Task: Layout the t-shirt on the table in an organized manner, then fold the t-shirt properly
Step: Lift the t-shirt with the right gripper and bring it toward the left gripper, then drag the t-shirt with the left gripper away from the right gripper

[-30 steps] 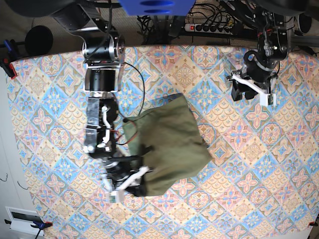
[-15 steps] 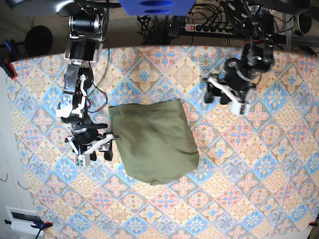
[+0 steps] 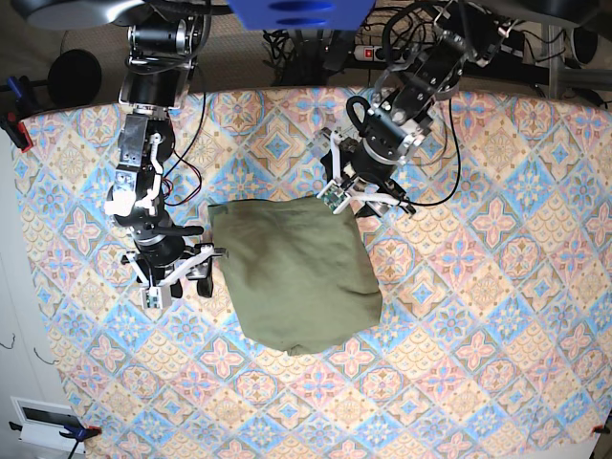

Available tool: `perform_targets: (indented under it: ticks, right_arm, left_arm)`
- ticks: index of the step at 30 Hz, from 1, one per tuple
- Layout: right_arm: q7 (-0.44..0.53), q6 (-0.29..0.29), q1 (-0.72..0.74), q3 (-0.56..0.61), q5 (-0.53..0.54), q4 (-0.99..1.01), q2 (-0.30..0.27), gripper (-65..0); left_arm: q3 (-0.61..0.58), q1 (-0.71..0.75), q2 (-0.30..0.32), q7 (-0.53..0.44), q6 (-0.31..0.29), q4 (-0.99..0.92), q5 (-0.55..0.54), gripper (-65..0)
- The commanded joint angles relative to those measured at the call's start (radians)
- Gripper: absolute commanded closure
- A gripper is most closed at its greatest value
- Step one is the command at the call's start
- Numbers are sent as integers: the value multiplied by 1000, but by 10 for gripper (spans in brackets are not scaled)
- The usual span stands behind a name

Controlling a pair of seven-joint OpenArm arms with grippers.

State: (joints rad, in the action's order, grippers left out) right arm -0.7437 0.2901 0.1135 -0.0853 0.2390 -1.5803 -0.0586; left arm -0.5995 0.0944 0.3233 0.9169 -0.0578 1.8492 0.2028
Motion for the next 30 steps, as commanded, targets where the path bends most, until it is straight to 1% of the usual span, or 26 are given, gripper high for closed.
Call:
perform_targets:
  ticks: [1, 3, 4, 7, 12, 15, 16, 18, 19, 21, 22, 23, 26, 30]
  right_arm:
    - [28, 4, 22, -1, 12, -21, -5, -319]
    - [28, 5, 22, -1, 12, -21, -5, -319]
    - [28, 5, 22, -1, 12, -21, -5, -319]
    - [28, 5, 22, -1, 12, -21, -5, -319]
    - [28, 5, 22, -1, 12, -21, -5, -319]
    - [28, 5, 22, -1, 12, -21, -5, -319]
    - [28, 5, 22, -1, 12, -21, -5, -319]
    - [28, 5, 22, -1, 12, -21, -5, -319]
    - [28, 5, 22, -1, 12, -21, -5, -319]
    - [28, 5, 22, -1, 12, -21, -5, -319]
    - [28, 5, 22, -1, 12, -21, -5, -319]
    - [28, 5, 22, -1, 12, -21, -5, -319]
    - [28, 5, 22, -1, 12, -21, -5, -318]
    - [28, 5, 22, -1, 12, -19, -5, -318]
  left_arm:
    - [-21, -35, 1, -23, 0, -6, 19, -324]
    - [-66, -71, 3, -23, -12, -59, 45, -324]
    - [-86, -95, 15, -23, -14, -84, 56, -324]
    - [-133, -147, 20, -25, -14, -128, 62, -324]
    - [-178, -213, 13, -25, -20, -197, 63, -319]
    - [-201, -229, 13, -25, -43, -213, 63, -316]
    - [-202, -233, 13, -25, -57, -211, 63, -302]
    - [-199, -235, 15, -25, -84, -211, 63, -226]
    - [-198, -241, 17, -25, -96, -211, 63, -172]
    - [-196, -247, 21, -25, -127, -210, 63, -44]
    - [-195, -247, 23, -25, -129, -204, 63, 0]
    - [-181, -247, 27, -25, -129, -190, 63, 0]
    - [-142, -239, 83, -25, -133, -130, 54, 0]
    - [-139, -239, 165, -25, -133, -64, 54, 0]
